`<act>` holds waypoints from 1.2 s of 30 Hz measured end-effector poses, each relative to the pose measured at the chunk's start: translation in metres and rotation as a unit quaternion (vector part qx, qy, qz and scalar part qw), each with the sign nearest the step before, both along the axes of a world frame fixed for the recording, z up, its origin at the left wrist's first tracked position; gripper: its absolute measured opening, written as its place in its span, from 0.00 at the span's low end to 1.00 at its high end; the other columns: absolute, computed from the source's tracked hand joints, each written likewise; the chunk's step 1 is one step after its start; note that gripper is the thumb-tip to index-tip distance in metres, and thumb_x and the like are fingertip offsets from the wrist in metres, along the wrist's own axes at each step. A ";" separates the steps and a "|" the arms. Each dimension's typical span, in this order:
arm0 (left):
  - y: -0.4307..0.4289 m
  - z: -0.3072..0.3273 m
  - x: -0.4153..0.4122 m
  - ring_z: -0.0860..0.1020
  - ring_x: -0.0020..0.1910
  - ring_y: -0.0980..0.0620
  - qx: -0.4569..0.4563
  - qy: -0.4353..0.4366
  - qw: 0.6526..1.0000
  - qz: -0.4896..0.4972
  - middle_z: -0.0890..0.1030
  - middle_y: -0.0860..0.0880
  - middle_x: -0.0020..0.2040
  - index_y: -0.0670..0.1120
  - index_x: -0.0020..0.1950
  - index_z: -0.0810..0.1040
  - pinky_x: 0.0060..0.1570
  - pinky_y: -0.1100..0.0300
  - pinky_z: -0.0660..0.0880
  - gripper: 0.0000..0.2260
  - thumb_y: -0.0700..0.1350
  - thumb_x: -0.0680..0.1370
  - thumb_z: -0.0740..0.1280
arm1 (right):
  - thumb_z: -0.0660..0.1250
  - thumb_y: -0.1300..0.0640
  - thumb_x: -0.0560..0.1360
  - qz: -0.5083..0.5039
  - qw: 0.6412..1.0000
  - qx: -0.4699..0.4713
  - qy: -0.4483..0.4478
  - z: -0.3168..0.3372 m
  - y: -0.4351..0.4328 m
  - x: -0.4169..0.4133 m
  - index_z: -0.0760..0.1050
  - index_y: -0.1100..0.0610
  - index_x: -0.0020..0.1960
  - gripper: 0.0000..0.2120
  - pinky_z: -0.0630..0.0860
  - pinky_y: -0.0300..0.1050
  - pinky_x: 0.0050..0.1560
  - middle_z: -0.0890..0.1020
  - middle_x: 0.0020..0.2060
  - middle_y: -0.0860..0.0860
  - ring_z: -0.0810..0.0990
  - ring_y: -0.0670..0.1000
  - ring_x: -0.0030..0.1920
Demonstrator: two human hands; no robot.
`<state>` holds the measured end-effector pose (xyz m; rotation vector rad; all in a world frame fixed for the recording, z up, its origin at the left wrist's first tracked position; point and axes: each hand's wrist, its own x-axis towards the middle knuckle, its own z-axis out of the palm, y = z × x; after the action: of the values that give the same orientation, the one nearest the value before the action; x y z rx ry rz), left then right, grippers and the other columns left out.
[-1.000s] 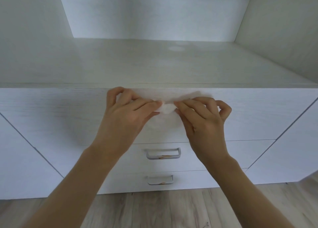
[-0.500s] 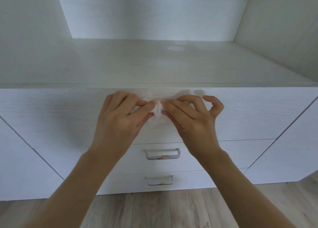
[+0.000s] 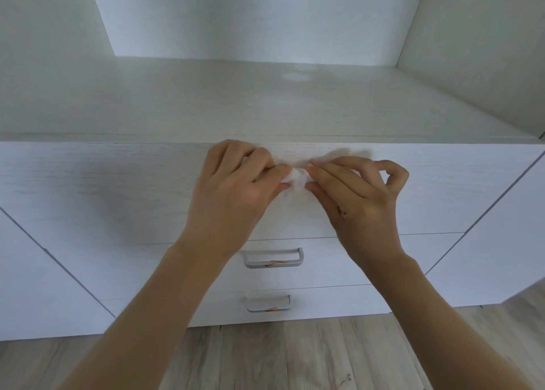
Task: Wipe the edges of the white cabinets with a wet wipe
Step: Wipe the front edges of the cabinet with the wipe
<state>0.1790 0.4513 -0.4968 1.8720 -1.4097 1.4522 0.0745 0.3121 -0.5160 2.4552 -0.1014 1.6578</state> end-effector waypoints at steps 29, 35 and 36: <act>0.052 -0.051 -0.004 0.71 0.41 0.48 0.040 0.007 0.999 -0.026 0.80 0.47 0.36 0.43 0.45 0.84 0.44 0.55 0.68 0.06 0.42 0.77 0.68 | 0.67 0.58 0.76 0.059 0.997 0.015 0.055 -0.057 0.037 -0.014 0.82 0.57 0.50 0.06 0.65 0.48 0.49 0.84 0.48 0.48 0.82 0.50 0.48; 0.041 -0.113 -0.003 0.73 0.42 0.48 0.101 0.047 0.994 -0.008 0.81 0.49 0.40 0.45 0.45 0.83 0.46 0.56 0.68 0.03 0.39 0.73 0.71 | 0.69 0.60 0.72 0.036 0.990 0.020 0.131 -0.116 0.028 -0.017 0.83 0.57 0.48 0.06 0.65 0.47 0.49 0.84 0.47 0.49 0.82 0.50 0.46; 0.039 -0.126 -0.003 0.73 0.43 0.48 0.120 0.059 0.991 -0.003 0.81 0.49 0.40 0.45 0.45 0.83 0.47 0.56 0.68 0.04 0.39 0.72 0.72 | 0.70 0.60 0.71 0.032 0.988 0.024 0.147 -0.127 0.027 -0.017 0.83 0.58 0.48 0.07 0.65 0.47 0.49 0.85 0.46 0.49 0.83 0.50 0.46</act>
<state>0.1756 0.4901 -0.6229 2.0574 -1.5878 1.1907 0.0580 0.3389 -0.6428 2.7342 -0.0229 1.3084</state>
